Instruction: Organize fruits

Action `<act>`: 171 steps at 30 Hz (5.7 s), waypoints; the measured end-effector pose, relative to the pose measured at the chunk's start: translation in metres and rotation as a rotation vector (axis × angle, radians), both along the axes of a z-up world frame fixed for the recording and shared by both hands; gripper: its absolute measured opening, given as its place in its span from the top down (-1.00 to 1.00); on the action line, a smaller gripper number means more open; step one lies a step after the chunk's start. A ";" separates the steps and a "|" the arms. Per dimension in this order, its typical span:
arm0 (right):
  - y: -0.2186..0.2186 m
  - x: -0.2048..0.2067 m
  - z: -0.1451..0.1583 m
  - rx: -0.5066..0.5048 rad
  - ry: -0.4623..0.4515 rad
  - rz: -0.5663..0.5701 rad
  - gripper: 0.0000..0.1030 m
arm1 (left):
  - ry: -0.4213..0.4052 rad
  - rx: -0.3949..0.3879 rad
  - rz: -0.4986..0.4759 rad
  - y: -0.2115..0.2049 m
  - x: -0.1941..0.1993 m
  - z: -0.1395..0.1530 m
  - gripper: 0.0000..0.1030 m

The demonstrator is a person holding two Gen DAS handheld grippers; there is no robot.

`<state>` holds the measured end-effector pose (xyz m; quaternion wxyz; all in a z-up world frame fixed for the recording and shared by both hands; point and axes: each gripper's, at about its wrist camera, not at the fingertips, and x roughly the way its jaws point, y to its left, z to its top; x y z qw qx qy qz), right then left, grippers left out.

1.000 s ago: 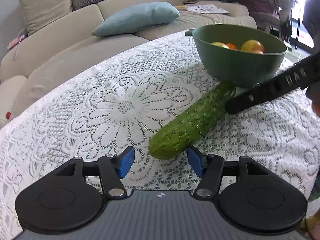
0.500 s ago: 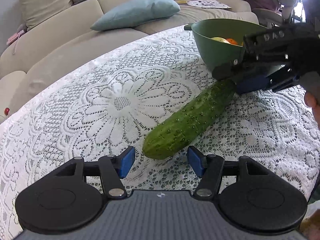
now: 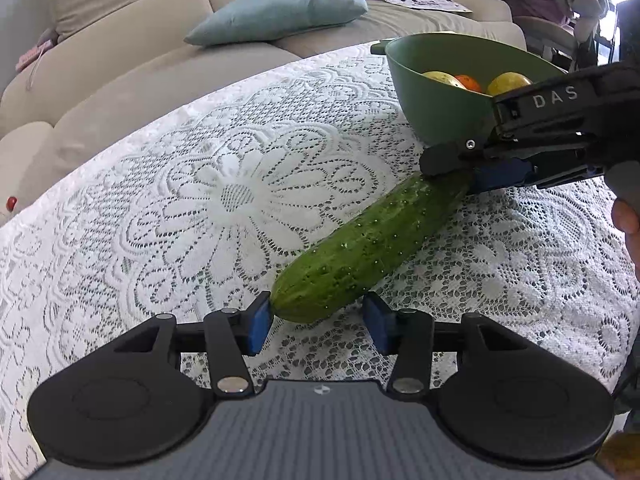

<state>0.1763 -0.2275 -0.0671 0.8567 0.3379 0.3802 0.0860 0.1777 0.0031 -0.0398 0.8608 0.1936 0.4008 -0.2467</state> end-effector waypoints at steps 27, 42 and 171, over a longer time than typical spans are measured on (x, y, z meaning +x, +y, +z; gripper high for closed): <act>0.009 -0.019 0.052 0.001 -0.324 0.120 0.11 | -0.169 -0.111 0.106 0.018 -0.037 0.055 -0.08; -0.045 -0.020 0.065 -0.022 -0.371 0.002 0.11 | -0.210 -0.143 0.050 -0.043 -0.023 0.071 -0.08; 0.014 -0.116 0.065 -0.665 -0.355 0.193 -0.92 | -0.253 -0.129 0.568 -0.028 -0.120 0.057 -0.91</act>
